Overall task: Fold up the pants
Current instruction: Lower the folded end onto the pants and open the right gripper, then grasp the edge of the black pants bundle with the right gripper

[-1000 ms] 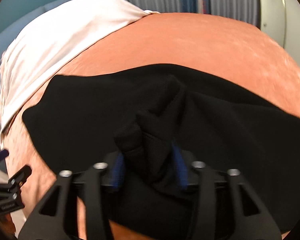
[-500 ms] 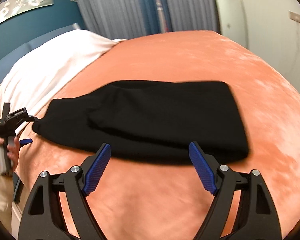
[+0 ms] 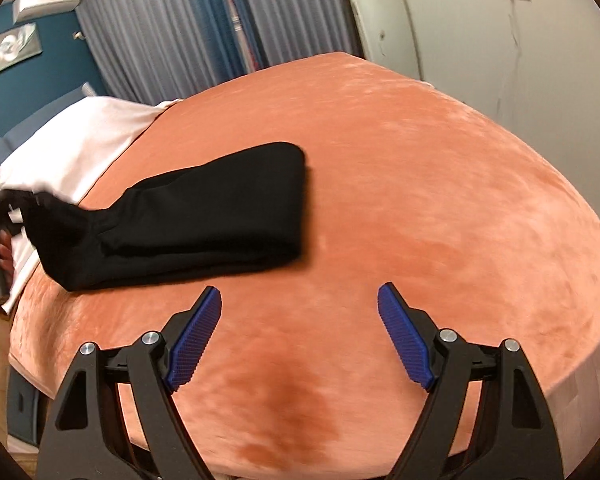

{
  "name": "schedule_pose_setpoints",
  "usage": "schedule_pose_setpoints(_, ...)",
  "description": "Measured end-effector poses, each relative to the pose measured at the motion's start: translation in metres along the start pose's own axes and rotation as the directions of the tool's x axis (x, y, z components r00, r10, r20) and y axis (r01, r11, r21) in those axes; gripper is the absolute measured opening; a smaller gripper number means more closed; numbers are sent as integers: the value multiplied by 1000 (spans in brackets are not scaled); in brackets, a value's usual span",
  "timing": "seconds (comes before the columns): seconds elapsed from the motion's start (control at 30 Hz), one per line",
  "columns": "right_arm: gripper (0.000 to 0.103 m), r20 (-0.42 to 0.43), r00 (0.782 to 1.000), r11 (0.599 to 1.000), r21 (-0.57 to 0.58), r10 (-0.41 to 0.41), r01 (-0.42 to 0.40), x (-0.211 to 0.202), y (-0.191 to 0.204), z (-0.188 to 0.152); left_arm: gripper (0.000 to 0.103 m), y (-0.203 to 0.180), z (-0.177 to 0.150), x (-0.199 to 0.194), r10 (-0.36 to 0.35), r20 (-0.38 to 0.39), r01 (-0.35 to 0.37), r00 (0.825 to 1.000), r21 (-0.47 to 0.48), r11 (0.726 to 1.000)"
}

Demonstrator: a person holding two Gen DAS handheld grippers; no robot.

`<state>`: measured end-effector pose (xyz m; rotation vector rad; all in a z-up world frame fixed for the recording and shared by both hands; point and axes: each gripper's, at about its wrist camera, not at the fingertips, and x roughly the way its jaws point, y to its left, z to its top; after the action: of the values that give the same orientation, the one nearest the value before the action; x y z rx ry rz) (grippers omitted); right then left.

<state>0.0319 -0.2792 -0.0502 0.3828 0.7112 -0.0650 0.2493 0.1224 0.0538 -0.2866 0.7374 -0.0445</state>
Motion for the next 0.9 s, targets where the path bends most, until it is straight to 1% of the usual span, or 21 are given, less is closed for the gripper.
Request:
schedule_pose_setpoints(0.07, 79, -1, 1000, 999, 31, 8, -8, 1, -14, 0, 21, -65, -16, -5, -84, -27, 87, 996, 109, 990)
schedule_pose_setpoints(0.13, 79, 4, 1000, 998, 53, 17, -17, -1, -25, -1, 21, -136, -49, 3, -152, -102, 171, 983, 218, 961)
schedule_pose_setpoints(0.2, 79, -7, 1000, 998, 63, 28, -27, 0, -37, -1, 24, -187, -89, 24, -171, -202, 224, 964, 279, 934)
schedule_pose_setpoints(0.23, 79, -12, 999, 997, 65, 29, -28, 2, -40, -3, 27, -206, -109, 38, -157, -252, 232, 955, 304, 924)
schedule_pose_setpoints(0.27, 79, -22, 999, 997, 72, 28, -27, 4, -45, -5, 29, -223, -131, 55, -115, -300, 218, 947, 337, 916)
schedule_pose_setpoints(0.3, 79, -31, 999, 996, 83, 27, -24, 5, -52, -6, 29, -238, -157, 76, -33, -347, 176, 937, 391, 903)
schedule_pose_setpoints(0.33, 79, -36, 999, 996, 89, 26, -22, 5, -55, -7, 29, -246, -175, 85, 32, -337, 125, 941, 434, 892)
schedule_pose_setpoints(0.37, 79, -39, 999, 995, 102, 24, -20, 4, -61, -7, 29, -251, -184, 80, 60, -259, 72, 964, 473, 878)
schedule_pose_setpoints(0.4, 79, -31, 999, 993, 113, 25, -21, 2, -66, -6, 30, -258, -191, 66, 95, -157, 3, 983, 531, 847)
schedule_pose_setpoints(0.43, 79, -28, 999, 993, 119, 29, -25, 2, -70, -4, 30, -261, -192, 58, 111, -131, -21, 985, 547, 837)
schedule_pose_setpoints(0.47, 79, -28, 998, 990, 131, 48, -44, 3, -76, 1, 31, -259, -188, 47, 105, -116, -26, 988, 537, 843)
schedule_pose_setpoints(0.57, 79, -30, 989, 977, 160, 145, -139, 16, -81, 25, 34, -253, -172, 21, 45, -138, 21, 989, 442, 897)
schedule_pose_setpoints(0.6, 79, -35, 984, 972, 161, 176, -168, 21, -79, 33, 35, -241, -162, 14, 23, -145, 37, 989, 398, 917)
schedule_pose_setpoints(0.67, 79, -42, 969, 961, 143, 243, -235, 34, -64, 53, 40, -217, -154, -2, 8, -140, 41, 990, 346, 937)
schedule_pose_setpoints(0.7, 79, -53, 961, 957, 126, 271, -263, 41, -55, 62, 46, -203, -147, -8, -3, -123, 41, 992, 313, 949)
schedule_pose_setpoints(0.73, 79, -64, 953, 951, 113, 296, -288, 49, -45, 69, 77, -196, -143, -11, -20, -96, 47, 995, 279, 959)
schedule_pose_setpoints(0.77, 79, -62, 946, 945, 107, 317, -310, 55, -33, 77, 93, -197, -139, -12, -36, -73, 54, 997, 258, 965)
schedule_pose_setpoints(0.8, 79, -57, 942, 940, 107, 330, -323, 59, -26, 82, 91, -199, -135, -9, -50, -51, 61, 997, 244, 968)
schedule_pose_setpoints(0.83, 79, -52, 940, 937, 113, 337, -330, 63, -20, 87, 88, -209, -133, -2, -46, -61, 60, 997, 256, 965)
schedule_pose_setpoints(0.87, 79, -43, 944, 939, 129, 327, -319, 65, -17, 93, 87, -218, -130, 2, -52, -77, 72, 996, 279, 958)
schedule_pose_setpoints(0.9, 79, -33, 948, 941, 138, 316, -309, 64, -18, 96, 87, -231, -128, 3, -86, -73, 104, 994, 306, 946)
